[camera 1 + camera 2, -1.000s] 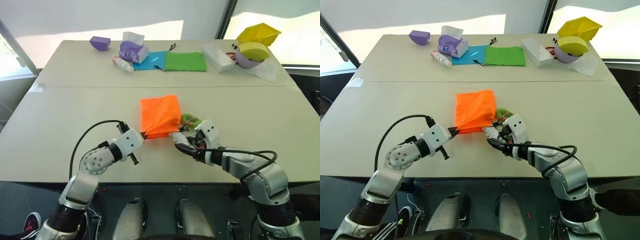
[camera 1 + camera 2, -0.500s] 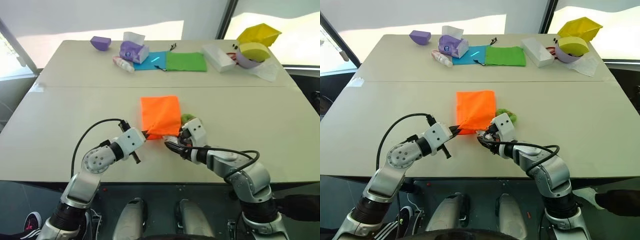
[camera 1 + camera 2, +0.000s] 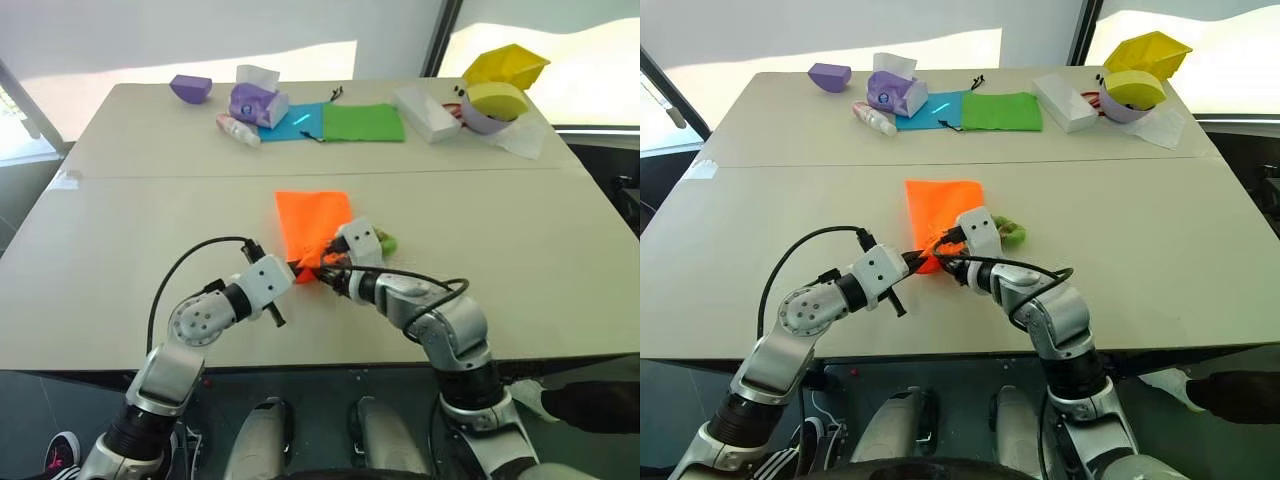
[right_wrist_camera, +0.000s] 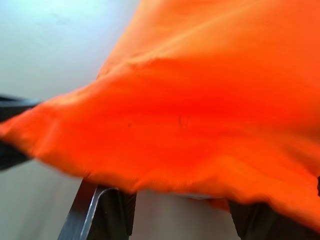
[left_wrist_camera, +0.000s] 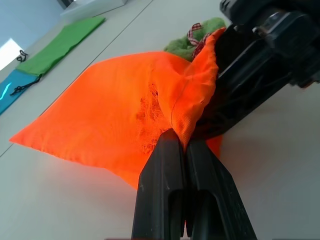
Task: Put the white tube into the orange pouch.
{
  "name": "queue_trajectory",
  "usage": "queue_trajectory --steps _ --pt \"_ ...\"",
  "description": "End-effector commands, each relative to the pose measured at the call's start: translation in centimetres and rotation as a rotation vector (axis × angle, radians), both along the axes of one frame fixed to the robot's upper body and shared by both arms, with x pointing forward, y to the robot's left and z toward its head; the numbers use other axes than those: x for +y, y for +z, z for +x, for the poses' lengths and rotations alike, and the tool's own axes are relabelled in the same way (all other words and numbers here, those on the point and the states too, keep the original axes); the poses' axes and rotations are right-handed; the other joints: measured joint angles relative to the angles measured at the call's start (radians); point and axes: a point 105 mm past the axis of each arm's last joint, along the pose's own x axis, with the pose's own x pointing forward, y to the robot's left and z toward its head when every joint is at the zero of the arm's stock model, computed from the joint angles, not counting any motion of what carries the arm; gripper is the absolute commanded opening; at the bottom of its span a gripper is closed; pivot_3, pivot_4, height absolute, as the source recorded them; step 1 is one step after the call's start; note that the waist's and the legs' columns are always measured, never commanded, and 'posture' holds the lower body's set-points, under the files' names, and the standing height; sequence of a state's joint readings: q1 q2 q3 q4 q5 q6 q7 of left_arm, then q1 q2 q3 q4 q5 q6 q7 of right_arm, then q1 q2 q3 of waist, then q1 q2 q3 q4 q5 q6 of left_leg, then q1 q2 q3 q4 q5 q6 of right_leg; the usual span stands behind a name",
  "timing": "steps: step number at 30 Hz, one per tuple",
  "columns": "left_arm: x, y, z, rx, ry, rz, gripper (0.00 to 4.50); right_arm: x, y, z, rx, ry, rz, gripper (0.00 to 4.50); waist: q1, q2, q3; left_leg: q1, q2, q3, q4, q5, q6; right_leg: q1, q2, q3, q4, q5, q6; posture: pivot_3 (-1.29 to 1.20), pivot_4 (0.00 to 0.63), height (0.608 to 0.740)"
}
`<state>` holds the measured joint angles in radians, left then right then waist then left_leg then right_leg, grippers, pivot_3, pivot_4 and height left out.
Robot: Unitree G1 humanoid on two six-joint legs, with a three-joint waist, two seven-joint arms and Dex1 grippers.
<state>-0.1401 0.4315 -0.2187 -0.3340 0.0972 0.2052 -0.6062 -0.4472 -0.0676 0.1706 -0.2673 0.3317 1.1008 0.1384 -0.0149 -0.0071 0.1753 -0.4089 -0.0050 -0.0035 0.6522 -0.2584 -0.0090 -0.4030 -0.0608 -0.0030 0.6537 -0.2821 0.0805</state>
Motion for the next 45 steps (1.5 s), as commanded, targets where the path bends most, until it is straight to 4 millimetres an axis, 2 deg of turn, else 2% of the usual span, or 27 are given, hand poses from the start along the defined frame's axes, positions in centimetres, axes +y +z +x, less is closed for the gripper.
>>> queue_trajectory --steps 1,5,11,16,17,20,21,27,31,34,38,40,45 --pt "-0.6 0.8 -0.2 -0.037 -0.027 -0.006 0.0 0.3 0.9 1.1 0.003 -0.053 0.088 1.76 0.0 0.0 0.0 0.0 0.0 0.0 0.0 0.0 0.0 0.0 0.0 0.0 0.0 0.0 0.0 0.0 0.15 0.74" --pt "-0.6 0.9 -0.1 -0.038 -0.026 -0.009 0.0 0.2 -0.6 2.0 0.028 -0.093 0.086 1.76 -0.001 0.0 0.0 0.0 0.0 0.0 0.0 0.0 0.0 0.0 0.0 0.0 0.0 0.0 0.0 0.0 0.15 0.74" --pt "-0.4 0.9 -0.1 -0.04 -0.021 -0.006 0.0 1.9 0.4 2.1 -0.012 -0.031 0.122 1.76 -0.003 0.0 0.0 0.001 0.0 0.0 0.001 0.0 0.0 0.0 0.0 0.0 0.002 0.0 0.0 0.0 0.15 0.74" --pt "-0.4 0.9 -0.2 -0.04 -0.02 -0.004 0.0 2.1 0.2 1.7 -0.048 0.017 0.09 1.76 -0.004 0.0 0.0 0.002 0.0 0.0 0.0 0.001 0.0 0.0 0.0 0.0 0.004 0.0 0.0 0.0 0.15 0.74" --pt "-0.4 0.9 -0.2 -0.04 -0.018 -0.005 0.0 1.9 0.0 1.5 -0.049 0.034 0.078 2.83 -0.003 0.0 0.0 0.001 0.0 0.0 0.0 0.001 0.0 0.0 0.0 0.0 0.004 0.0 0.0 0.0 0.15 0.74" --pt "-0.2 0.7 -0.2 -0.038 -0.013 0.0 0.0 1.3 -0.3 1.0 -0.03 0.045 0.067 4.27 0.004 0.0 0.0 0.001 0.0 0.0 0.0 0.001 0.0 0.0 0.0 0.0 0.003 0.0 0.0 0.0 0.15 0.74" --pt "-0.1 0.7 -0.2 -0.038 -0.012 0.004 0.0 0.9 -0.1 1.0 -0.049 0.044 0.049 4.47 0.006 0.0 0.0 0.001 0.0 0.0 0.001 0.001 0.0 0.0 0.0 0.0 0.003 0.0 0.0 0.0 0.15 0.74" --pt "0.8 0.5 -0.1 -0.037 0.001 0.02 0.0 -0.4 1.0 -1.8 -0.074 0.212 0.006 4.47 -0.001 0.0 0.0 0.0 -0.001 0.0 0.001 0.001 0.0 0.0 -0.001 0.0 0.002 0.0 0.0 0.0 0.15 0.74" --pt "1.3 0.5 0.0 -0.04 0.011 0.028 0.0 -1.3 1.4 -2.9 -0.09 0.273 -0.044 4.47 0.0 0.0 0.0 0.0 -0.001 0.0 -0.002 0.001 0.0 -0.002 -0.001 0.0 0.001 0.0 0.0 0.0 0.15 0.74" --pt "1.8 0.7 0.0 -0.05 0.013 0.044 0.0 -2.0 1.7 -5.2 -0.087 0.427 -0.056 4.47 0.002 0.0 0.0 0.0 0.0 0.0 -0.002 0.001 0.0 -0.002 0.0 0.0 0.001 0.0 0.0 0.0 0.15 0.74" --pt "2.9 1.4 0.2 -0.067 0.023 0.058 0.0 -4.3 3.1 -6.5 -0.098 0.546 -0.026 4.47 0.003 0.0 0.0 -0.001 0.0 0.0 -0.002 0.001 0.0 0.0 0.0 0.0 -0.002 0.0 0.0 0.0 0.15 0.74" --pt "3.4 1.8 0.1 -0.074 0.021 0.064 0.0 -5.7 3.9 -5.6 -0.114 0.53 -0.025 4.47 0.001 -0.001 0.0 -0.001 0.0 0.0 -0.001 0.001 0.0 0.0 -0.001 0.0 -0.003 0.0 0.0 0.0 0.15 0.74" --pt "4.4 2.6 0.2 -0.09 0.005 0.082 0.0 -10.1 5.5 1.6 -0.301 0.237 -0.171 4.47 0.001 -0.001 0.0 0.0 0.0 0.0 -0.002 0.001 0.0 0.0 -0.001 0.0 -0.003 0.0 -0.001 0.0 0.15 0.74"
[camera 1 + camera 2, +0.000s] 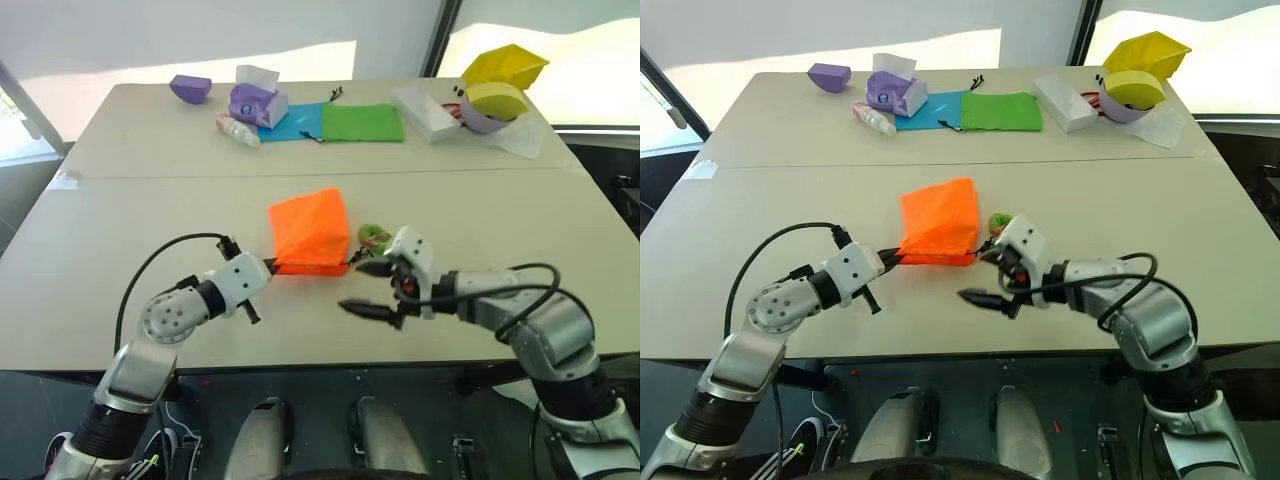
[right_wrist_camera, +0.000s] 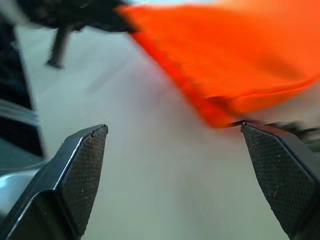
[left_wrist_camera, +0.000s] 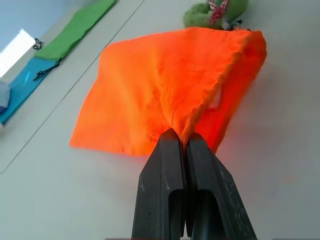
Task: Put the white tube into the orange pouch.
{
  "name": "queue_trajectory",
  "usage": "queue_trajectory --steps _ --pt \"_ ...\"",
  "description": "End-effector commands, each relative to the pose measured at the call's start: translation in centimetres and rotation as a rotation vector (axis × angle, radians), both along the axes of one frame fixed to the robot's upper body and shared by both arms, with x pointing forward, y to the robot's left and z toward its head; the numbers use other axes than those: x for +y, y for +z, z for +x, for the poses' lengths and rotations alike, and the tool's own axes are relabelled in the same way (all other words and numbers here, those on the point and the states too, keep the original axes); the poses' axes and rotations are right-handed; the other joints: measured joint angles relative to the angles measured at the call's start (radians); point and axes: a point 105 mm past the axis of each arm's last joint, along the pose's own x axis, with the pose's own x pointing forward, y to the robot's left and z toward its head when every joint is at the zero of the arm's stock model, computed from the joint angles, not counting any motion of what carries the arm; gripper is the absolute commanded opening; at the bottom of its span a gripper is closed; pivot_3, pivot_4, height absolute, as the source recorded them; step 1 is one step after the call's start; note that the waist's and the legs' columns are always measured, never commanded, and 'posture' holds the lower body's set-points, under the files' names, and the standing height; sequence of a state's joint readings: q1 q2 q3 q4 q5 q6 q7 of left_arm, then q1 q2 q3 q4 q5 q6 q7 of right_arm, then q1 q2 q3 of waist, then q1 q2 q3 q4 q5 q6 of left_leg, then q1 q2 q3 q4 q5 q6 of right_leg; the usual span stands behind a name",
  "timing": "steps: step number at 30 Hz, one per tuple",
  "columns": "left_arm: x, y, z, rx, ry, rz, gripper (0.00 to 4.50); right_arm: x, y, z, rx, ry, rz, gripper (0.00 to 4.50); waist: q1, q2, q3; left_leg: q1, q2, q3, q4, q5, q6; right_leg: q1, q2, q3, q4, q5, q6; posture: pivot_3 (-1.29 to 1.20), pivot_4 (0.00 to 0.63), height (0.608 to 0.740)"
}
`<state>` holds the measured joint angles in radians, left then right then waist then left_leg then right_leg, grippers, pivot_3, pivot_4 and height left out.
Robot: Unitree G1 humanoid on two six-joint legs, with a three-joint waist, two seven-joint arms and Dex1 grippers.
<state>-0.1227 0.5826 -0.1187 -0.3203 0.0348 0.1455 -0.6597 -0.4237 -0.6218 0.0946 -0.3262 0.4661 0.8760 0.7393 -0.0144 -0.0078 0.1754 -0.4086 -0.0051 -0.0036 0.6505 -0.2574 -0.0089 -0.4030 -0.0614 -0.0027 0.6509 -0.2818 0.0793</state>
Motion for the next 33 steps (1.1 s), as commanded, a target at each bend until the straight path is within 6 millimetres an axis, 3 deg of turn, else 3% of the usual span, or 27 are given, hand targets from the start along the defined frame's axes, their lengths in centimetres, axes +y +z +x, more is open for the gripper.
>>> queue_trajectory --steps 1,4,7,11,18,22,28,33 --pt "0.4 1.8 0.0 -0.062 -0.019 -0.01 0.0 -2.4 1.7 4.2 -0.176 -0.172 -0.03 4.47 0.002 0.0 0.0 0.0 0.0 0.0 0.0 0.0 0.0 0.0 0.0 0.0 0.0 0.0 0.0 0.0 0.15 0.74" --pt "-0.1 1.3 0.2 -0.054 -0.014 -0.022 0.0 -2.8 1.0 6.1 -0.238 -0.235 -0.078 4.47 0.003 0.0 0.0 0.0 0.0 0.0 0.0 0.0 0.0 0.0 0.0 0.0 0.0 0.0 0.0 0.0 0.15 0.74" --pt "-1.2 0.3 -0.3 -0.031 -0.028 -0.037 0.0 -2.4 -0.4 7.3 -0.187 -0.302 -0.048 4.47 0.002 0.0 0.0 -0.002 0.0 0.001 -0.001 0.0 0.0 -0.001 0.0 0.0 -0.002 0.0 0.0 0.0 0.15 0.74" --pt "-1.7 0.1 -0.7 -0.022 -0.028 -0.054 0.0 -1.3 -0.7 7.2 -0.137 -0.275 -0.003 4.47 0.002 0.0 0.0 -0.003 0.0 0.001 -0.001 0.0 0.0 -0.001 0.0 0.0 -0.002 0.0 0.0 0.0 0.15 0.74" --pt "-2.0 0.2 -0.7 -0.024 -0.028 -0.059 0.0 -2.6 -2.8 7.5 -0.085 -0.322 -0.079 4.47 0.002 0.0 0.0 -0.001 0.0 0.001 -0.001 0.0 0.0 0.0 0.0 0.0 0.0 0.0 0.0 0.0 0.15 0.74" --pt "-2.0 0.2 -0.6 -0.026 -0.025 -0.057 0.0 -3.1 -3.7 7.3 -0.036 -0.33 -0.102 3.17 0.003 0.0 0.0 -0.001 0.0 0.001 -0.001 0.0 0.0 0.0 0.0 0.0 0.0 0.0 0.0 0.0 0.15 0.74" --pt "-2.0 0.1 -0.7 -0.023 -0.026 -0.06 0.0 -3.1 -3.0 7.0 -0.039 -0.323 -0.077 0.03 0.003 0.0 0.0 0.0 0.0 0.001 0.001 0.0 0.0 0.001 -0.001 0.0 0.0 0.0 0.0 0.0 0.15 0.74" --pt "-1.4 -0.1 -0.5 -0.019 -0.001 -0.064 0.0 -3.0 -2.1 5.8 -0.02 -0.281 -0.003 0.03 0.004 0.0 0.0 0.0 0.0 0.001 0.0 0.0 0.0 0.001 -0.001 0.0 0.0 0.0 0.0 0.0 0.15 0.74"
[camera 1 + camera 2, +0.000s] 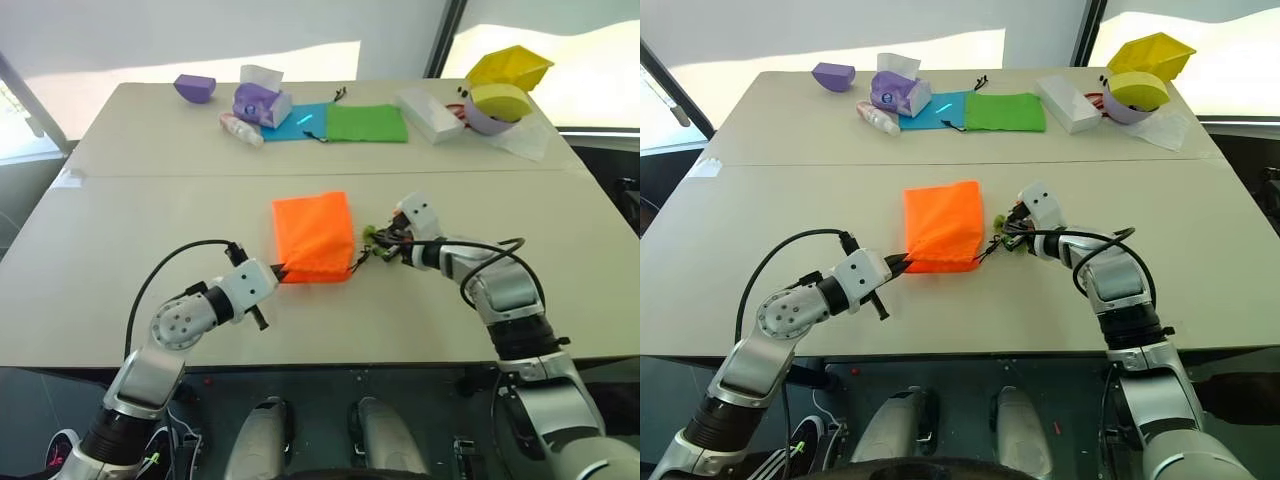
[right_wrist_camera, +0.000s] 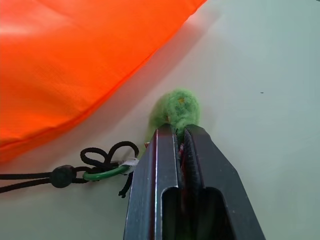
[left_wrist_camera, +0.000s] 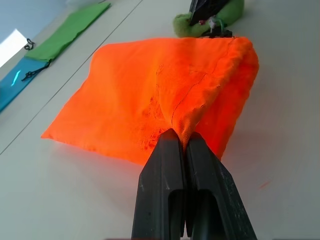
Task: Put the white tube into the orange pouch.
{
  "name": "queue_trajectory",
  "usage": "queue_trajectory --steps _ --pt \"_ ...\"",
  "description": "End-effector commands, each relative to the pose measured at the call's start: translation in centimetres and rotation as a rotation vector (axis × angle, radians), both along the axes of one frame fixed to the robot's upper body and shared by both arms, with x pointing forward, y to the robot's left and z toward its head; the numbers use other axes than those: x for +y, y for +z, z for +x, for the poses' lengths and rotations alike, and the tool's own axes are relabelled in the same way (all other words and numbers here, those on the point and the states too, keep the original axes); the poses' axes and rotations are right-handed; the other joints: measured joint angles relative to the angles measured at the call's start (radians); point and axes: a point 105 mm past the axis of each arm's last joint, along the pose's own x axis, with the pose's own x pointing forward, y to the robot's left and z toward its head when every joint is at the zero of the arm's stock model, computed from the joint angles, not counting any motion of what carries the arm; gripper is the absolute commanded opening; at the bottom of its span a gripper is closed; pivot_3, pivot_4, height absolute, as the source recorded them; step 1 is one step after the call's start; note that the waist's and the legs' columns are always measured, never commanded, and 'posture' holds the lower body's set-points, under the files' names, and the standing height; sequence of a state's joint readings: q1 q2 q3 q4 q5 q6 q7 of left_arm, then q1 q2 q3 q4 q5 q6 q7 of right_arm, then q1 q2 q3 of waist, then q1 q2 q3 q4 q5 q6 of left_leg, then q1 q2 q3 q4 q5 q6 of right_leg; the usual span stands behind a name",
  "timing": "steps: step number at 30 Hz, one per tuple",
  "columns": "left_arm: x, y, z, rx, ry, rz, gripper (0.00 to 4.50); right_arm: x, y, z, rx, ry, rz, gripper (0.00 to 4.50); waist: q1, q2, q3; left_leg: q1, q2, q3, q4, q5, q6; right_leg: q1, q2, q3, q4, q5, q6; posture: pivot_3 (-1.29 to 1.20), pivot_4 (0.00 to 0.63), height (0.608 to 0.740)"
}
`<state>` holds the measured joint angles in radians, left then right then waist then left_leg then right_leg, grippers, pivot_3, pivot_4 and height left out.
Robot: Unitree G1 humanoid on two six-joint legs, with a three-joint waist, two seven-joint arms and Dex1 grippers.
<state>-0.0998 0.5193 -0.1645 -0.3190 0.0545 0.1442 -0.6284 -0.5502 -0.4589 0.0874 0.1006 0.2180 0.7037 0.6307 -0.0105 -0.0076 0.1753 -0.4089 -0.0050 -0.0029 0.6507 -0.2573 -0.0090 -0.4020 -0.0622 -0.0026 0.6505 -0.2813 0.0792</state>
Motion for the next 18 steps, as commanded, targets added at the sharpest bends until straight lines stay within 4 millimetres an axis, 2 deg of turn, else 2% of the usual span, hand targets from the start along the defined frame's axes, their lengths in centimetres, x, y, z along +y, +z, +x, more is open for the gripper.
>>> queue_trajectory --steps 1,4,6,9,12,18 --pt "0.3 1.1 0.0 -0.043 0.015 -0.019 0.0 -0.6 1.3 -0.9 -0.014 0.008 0.052 0.03 0.0 0.0 0.0 0.0 0.0 0.0 -0.001 0.0 0.0 0.0 0.0 0.0 0.0 0.0 0.0 0.0 0.15 0.74" --pt "0.8 1.0 0.2 -0.006 0.042 -0.061 0.0 -0.8 1.1 -1.3 -0.009 -0.008 0.068 0.03 -0.001 0.0 0.0 -0.001 0.0 0.0 -0.001 0.0 0.0 -0.001 0.0 0.0 -0.001 0.0 0.0 0.0 0.15 0.74" --pt "0.5 1.1 -0.3 0.109 0.001 -0.187 0.0 -0.7 1.4 -1.4 -0.013 -0.027 0.102 0.03 -0.002 0.0 0.0 -0.001 0.0 0.0 -0.001 0.0 0.0 -0.001 0.0 0.0 -0.001 0.0 0.0 0.0 0.15 0.74" --pt "0.6 2.3 -0.5 0.094 -0.031 -0.233 0.94 -1.0 1.5 -1.2 -0.037 -0.073 0.101 0.0 -0.004 0.0 0.0 -0.001 0.0 0.0 -0.001 0.0 0.0 -0.001 0.0 0.0 0.0 0.0 0.0 0.0 0.15 0.74" --pt "1.0 2.8 -0.8 0.057 -0.046 -0.193 2.41 -0.9 1.1 -1.2 -0.046 -0.087 0.099 0.0 -0.002 0.0 0.0 -0.001 0.0 0.0 -0.001 0.0 0.0 -0.001 0.0 0.0 0.001 0.0 0.0 0.0 0.15 0.74" --pt "1.2 4.8 -1.9 0.138 -0.142 -0.334 2.41 -1.4 1.4 -0.8 -0.072 -0.126 0.12 0.0 -0.003 0.0 0.0 -0.001 0.0 0.0 -0.001 0.0 0.0 -0.001 0.0 0.0 0.0 0.0 0.0 0.0 0.15 0.74"
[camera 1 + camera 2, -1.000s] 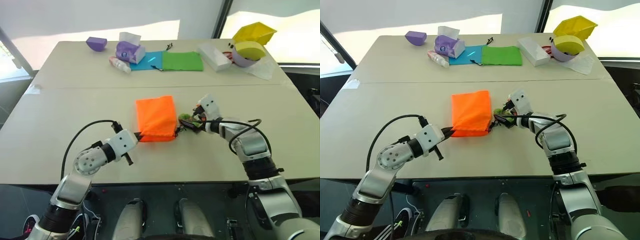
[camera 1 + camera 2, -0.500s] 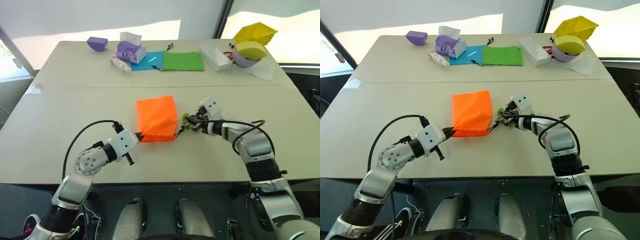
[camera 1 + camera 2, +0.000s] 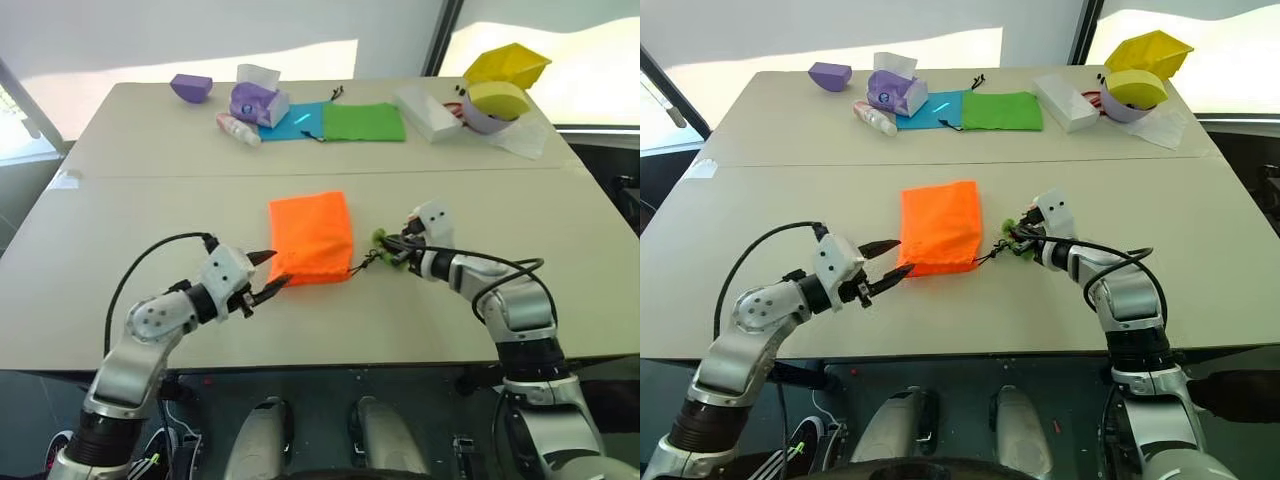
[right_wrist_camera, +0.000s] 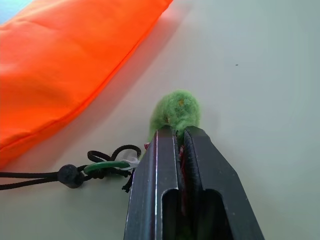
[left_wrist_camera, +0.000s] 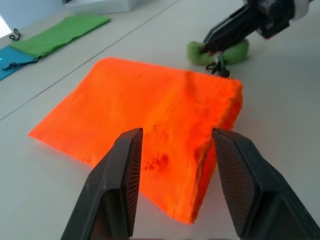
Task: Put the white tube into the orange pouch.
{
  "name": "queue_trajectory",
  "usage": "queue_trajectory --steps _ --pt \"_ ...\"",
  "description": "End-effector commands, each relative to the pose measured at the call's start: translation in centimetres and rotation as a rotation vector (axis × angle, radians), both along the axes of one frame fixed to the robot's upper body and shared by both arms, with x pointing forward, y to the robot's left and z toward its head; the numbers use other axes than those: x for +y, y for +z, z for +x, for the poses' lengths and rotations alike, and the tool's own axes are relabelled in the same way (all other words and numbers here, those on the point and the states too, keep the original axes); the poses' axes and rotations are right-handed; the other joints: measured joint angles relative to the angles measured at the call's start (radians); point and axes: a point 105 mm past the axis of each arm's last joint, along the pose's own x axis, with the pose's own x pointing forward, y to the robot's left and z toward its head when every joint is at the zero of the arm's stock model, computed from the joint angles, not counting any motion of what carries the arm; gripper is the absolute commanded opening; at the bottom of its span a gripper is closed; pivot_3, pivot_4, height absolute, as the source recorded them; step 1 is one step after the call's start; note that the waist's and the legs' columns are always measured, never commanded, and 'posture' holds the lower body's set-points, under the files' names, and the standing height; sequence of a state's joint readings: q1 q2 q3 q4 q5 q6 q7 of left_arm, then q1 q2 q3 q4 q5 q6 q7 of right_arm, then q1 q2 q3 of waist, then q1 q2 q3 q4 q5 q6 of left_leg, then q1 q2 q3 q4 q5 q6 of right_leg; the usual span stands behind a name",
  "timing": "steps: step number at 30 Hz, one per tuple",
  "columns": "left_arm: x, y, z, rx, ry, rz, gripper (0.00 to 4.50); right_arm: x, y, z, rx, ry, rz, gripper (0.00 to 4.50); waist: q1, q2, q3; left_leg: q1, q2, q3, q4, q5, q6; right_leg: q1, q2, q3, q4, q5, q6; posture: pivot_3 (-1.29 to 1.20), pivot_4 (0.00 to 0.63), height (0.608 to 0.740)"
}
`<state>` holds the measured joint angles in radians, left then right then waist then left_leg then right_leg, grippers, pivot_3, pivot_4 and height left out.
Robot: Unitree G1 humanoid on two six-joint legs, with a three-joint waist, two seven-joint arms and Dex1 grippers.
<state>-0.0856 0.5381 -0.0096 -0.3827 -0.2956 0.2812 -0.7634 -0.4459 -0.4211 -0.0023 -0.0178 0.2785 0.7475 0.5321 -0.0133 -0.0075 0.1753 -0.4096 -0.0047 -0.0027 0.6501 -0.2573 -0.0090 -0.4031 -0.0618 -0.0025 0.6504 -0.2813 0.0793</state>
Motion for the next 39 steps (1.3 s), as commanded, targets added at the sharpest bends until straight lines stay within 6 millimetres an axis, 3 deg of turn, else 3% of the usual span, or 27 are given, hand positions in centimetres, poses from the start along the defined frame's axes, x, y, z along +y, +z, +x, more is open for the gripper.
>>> queue_trajectory --steps 1,4,9,13,16,18,20,26,29,36,39 --pt "-0.1 2.8 -1.0 0.007 -0.08 -0.109 2.41 -0.5 1.6 0.4 -0.069 -0.025 0.013 0.0 0.0 0.0 0.0 0.0 0.0 0.0 0.0 0.0 0.0 0.0 0.0 0.0 0.0 0.0 0.0 0.0 0.15 0.74" --pt "-1.2 4.2 0.2 0.22 -0.118 -0.25 2.41 -0.3 1.3 0.2 -0.07 -0.023 0.011 0.0 0.007 0.0 0.0 0.0 0.0 -0.001 0.001 0.0 0.0 0.0 0.0 -0.001 0.001 0.0 0.0 0.0 0.15 0.74" --pt "-5.1 5.4 4.7 0.239 -0.113 -0.258 2.41 0.1 1.0 0.3 -0.089 -0.028 -0.01 0.0 0.004 0.0 0.0 0.002 -0.001 -0.002 0.008 0.0 0.0 0.007 0.002 -0.002 0.002 0.002 0.004 0.0 0.15 0.74" --pt "-8.0 3.3 7.0 0.317 -0.122 -0.169 2.41 -0.9 1.9 0.7 -0.137 -0.071 -0.011 0.0 -0.003 0.0 0.0 0.001 -0.002 0.0 0.011 0.0 0.001 0.007 0.005 -0.001 0.001 0.003 0.007 0.0 0.15 0.74" --pt "-9.9 2.1 7.1 0.394 -0.197 -0.156 2.41 -1.3 3.0 0.7 -0.19 -0.099 0.044 0.0 0.0 0.0 0.0 0.001 -0.001 0.0 0.011 0.0 0.001 0.006 0.007 0.0 0.001 0.003 0.007 0.0 0.15 0.74" --pt "-11.2 1.5 6.5 0.493 -0.28 -0.155 2.41 -1.9 2.2 0.3 -0.179 -0.117 0.017 0.0 0.002 0.0 0.0 0.0 0.0 0.0 0.011 0.0 0.001 0.005 0.008 0.0 0.002 0.003 0.006 0.0 0.15 0.74" --pt "-11.6 0.9 6.5 0.558 -0.302 -0.132 2.41 -1.9 1.7 0.2 -0.172 -0.128 0.017 0.0 0.002 0.0 0.0 0.0 0.001 -0.001 0.011 0.0 0.001 0.005 0.009 0.0 0.002 0.003 0.006 0.0 0.15 0.74" --pt "-12.0 0.9 8.6 0.529 -0.278 -0.1 2.41 -1.0 1.7 0.0 -0.184 -0.132 0.044 0.0 0.0 0.0 0.0 0.0 0.001 0.0 0.012 0.0 0.001 0.005 0.01 0.001 0.002 0.003 0.006 0.0 0.15 0.74" --pt "-13.3 0.4 8.3 0.553 -0.308 -0.068 2.41 -1.1 2.1 -0.2 -0.2 -0.145 0.049 0.0 0.002 0.0 0.0 0.0 0.001 -0.001 0.012 0.0 0.001 0.005 0.01 0.001 0.002 0.003 0.006 0.0 0.15 0.74" --pt "-14.4 -1.3 9.0 0.455 -0.274 0.143 2.41 -0.5 3.0 -0.1 -0.225 -0.137 0.06 0.0 0.002 0.0 0.0 -0.001 0.001 -0.001 0.011 0.0 0.001 0.005 0.009 0.001 0.001 0.003 0.006 0.0 0.15 0.74" --pt "-14.5 -1.2 9.6 0.423 -0.238 0.147 2.41 -0.5 2.8 -0.2 -0.222 -0.137 0.054 0.0 0.0 0.0 0.0 -0.001 0.001 -0.001 0.011 0.0 0.001 0.005 0.009 0.001 0.002 0.003 0.006 0.0 0.15 0.74"
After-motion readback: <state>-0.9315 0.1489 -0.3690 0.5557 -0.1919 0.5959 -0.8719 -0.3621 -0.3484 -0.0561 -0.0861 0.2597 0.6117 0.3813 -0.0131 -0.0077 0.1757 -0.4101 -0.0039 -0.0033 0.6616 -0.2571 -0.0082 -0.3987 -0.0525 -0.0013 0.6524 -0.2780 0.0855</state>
